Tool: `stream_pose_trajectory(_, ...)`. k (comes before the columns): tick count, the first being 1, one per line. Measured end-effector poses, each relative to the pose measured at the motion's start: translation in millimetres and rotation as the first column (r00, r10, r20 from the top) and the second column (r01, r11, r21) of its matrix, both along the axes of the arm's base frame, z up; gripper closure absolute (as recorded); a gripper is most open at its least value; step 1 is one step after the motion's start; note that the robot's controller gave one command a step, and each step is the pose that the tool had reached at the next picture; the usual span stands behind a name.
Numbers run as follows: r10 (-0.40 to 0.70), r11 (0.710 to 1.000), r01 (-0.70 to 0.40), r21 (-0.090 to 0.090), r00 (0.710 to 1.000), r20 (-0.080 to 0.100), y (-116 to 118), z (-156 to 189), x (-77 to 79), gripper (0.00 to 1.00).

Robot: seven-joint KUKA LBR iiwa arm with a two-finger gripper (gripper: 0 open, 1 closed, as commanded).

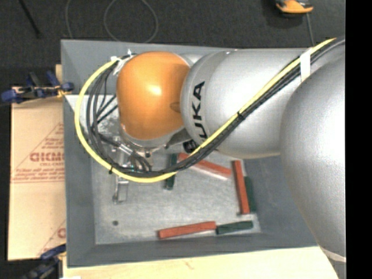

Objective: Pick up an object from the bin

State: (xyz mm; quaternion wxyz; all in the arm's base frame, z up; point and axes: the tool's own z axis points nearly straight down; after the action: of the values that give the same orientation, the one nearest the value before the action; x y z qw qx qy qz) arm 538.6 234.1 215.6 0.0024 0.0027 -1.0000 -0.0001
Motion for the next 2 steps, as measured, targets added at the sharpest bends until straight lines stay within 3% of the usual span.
stream_pose_trajectory(1, -0.072, 0.997, 0.072, -0.001, 0.997, 0.003, -31, -29, -24.8, 0.0)
stream_pose_trajectory(2, -0.082, 0.997, 0.082, -0.003, 0.997, 0.002, -77, -120, 10.0, 0.0)
